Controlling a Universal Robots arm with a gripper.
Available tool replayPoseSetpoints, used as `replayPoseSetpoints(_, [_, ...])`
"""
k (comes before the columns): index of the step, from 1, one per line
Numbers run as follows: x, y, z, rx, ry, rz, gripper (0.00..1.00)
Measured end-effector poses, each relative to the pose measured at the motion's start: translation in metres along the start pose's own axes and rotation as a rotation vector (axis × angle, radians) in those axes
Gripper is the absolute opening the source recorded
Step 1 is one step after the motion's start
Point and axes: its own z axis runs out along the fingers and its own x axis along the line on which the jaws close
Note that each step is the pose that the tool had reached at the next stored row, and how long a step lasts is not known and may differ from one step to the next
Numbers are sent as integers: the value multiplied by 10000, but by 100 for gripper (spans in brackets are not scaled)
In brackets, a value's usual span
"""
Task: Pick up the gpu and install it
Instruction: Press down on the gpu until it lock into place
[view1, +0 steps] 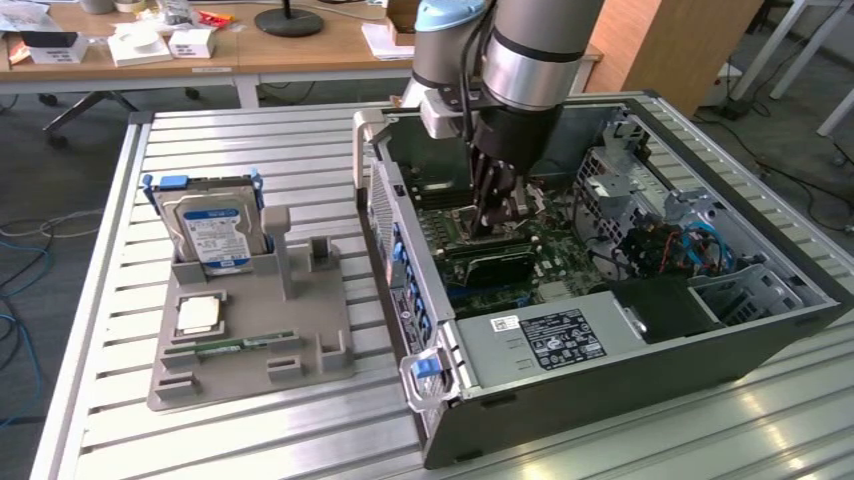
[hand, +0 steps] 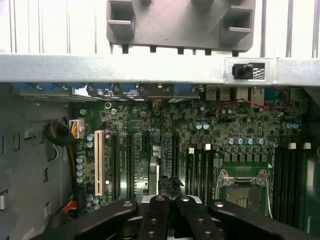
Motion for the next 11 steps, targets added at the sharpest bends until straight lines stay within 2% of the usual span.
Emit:
replayPoseSetpoints(5, [-1,-61,-2,-1,2,0,10])
replayPoseSetpoints(11, [-1,-62,-1,-1,1,0,10])
